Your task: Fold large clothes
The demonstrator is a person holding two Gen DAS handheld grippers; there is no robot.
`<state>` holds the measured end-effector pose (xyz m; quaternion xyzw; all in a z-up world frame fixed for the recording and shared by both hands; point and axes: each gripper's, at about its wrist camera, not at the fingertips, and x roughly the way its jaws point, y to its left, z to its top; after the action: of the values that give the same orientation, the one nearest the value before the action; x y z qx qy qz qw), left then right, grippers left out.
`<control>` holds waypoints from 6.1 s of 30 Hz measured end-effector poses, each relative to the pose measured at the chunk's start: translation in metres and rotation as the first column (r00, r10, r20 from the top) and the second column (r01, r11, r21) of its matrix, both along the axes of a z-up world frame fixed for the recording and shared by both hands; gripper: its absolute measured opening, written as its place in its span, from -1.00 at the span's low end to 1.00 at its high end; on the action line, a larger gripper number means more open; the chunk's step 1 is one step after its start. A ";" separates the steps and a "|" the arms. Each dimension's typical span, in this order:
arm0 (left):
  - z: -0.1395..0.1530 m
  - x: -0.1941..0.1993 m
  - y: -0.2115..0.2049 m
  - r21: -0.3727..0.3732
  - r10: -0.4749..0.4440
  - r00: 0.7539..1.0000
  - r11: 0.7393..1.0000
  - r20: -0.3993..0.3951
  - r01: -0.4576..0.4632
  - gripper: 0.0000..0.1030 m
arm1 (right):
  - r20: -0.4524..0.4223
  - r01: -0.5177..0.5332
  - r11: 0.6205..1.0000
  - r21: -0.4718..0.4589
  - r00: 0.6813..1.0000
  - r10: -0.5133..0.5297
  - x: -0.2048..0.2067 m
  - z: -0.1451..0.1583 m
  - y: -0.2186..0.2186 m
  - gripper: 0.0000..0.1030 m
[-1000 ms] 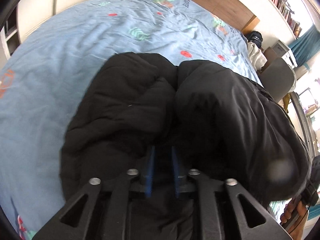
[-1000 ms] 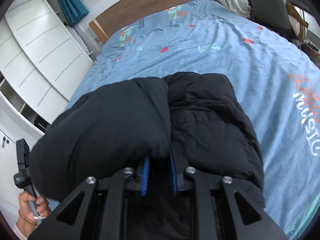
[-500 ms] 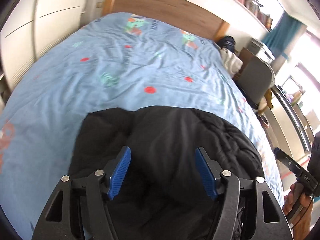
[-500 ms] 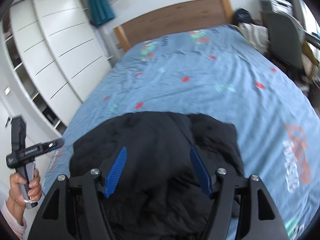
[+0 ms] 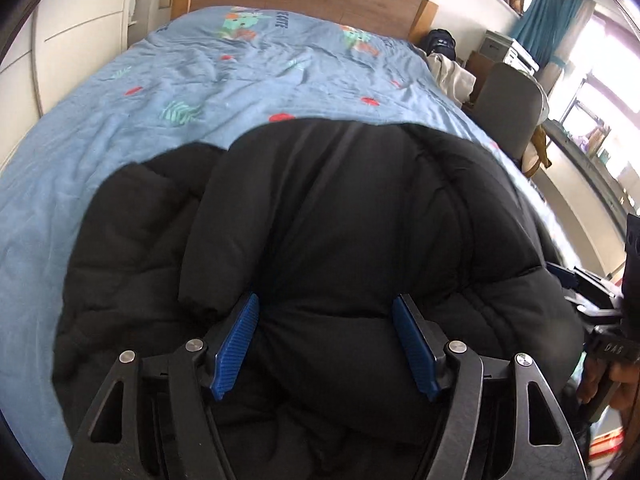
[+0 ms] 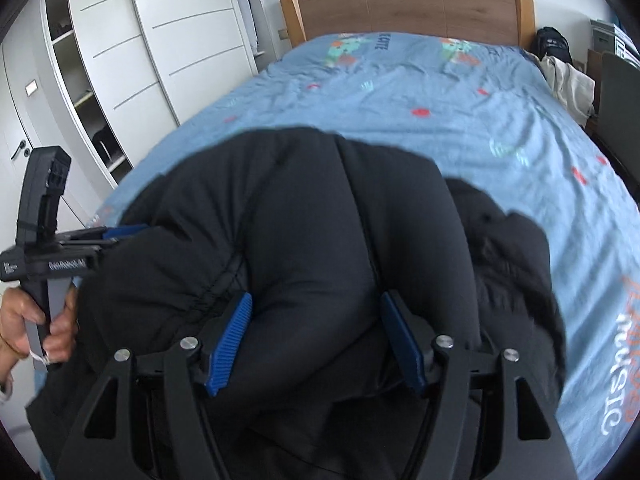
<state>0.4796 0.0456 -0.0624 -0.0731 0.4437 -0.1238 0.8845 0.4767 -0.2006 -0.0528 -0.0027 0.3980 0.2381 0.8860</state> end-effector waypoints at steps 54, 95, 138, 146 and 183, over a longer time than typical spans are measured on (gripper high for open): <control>0.106 -0.353 0.054 0.243 0.262 0.944 0.920 0.203 -0.307 0.60 | -0.035 0.399 0.917 0.025 0.917 -0.398 -0.332 0.082 -0.130 0.46; -0.023 -0.413 0.180 -0.054 0.324 0.916 0.937 -0.236 -0.346 0.67 | -0.221 0.507 0.855 0.107 0.851 -0.477 -0.395 0.003 -0.203 0.54; -0.062 -0.399 0.154 -0.270 0.138 0.926 0.932 -0.353 -0.242 -0.04 | -0.525 0.480 0.812 0.332 0.809 -0.263 -0.380 -0.098 -0.182 -0.16; -0.060 -0.406 0.151 -0.264 0.135 0.932 0.936 -0.337 -0.231 -0.43 | -0.506 0.501 0.813 0.295 0.804 -0.312 -0.381 -0.096 -0.178 -0.42; 0.152 -0.292 0.178 -0.423 0.096 0.995 0.903 0.023 -0.077 -0.77 | -0.181 0.437 0.739 0.513 0.896 -0.405 -0.293 0.101 -0.197 -0.73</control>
<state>0.1880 0.2233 0.0894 -0.2795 0.3836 -0.1789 0.8619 0.1840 -0.3977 0.0486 0.3442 0.3299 0.1342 0.8687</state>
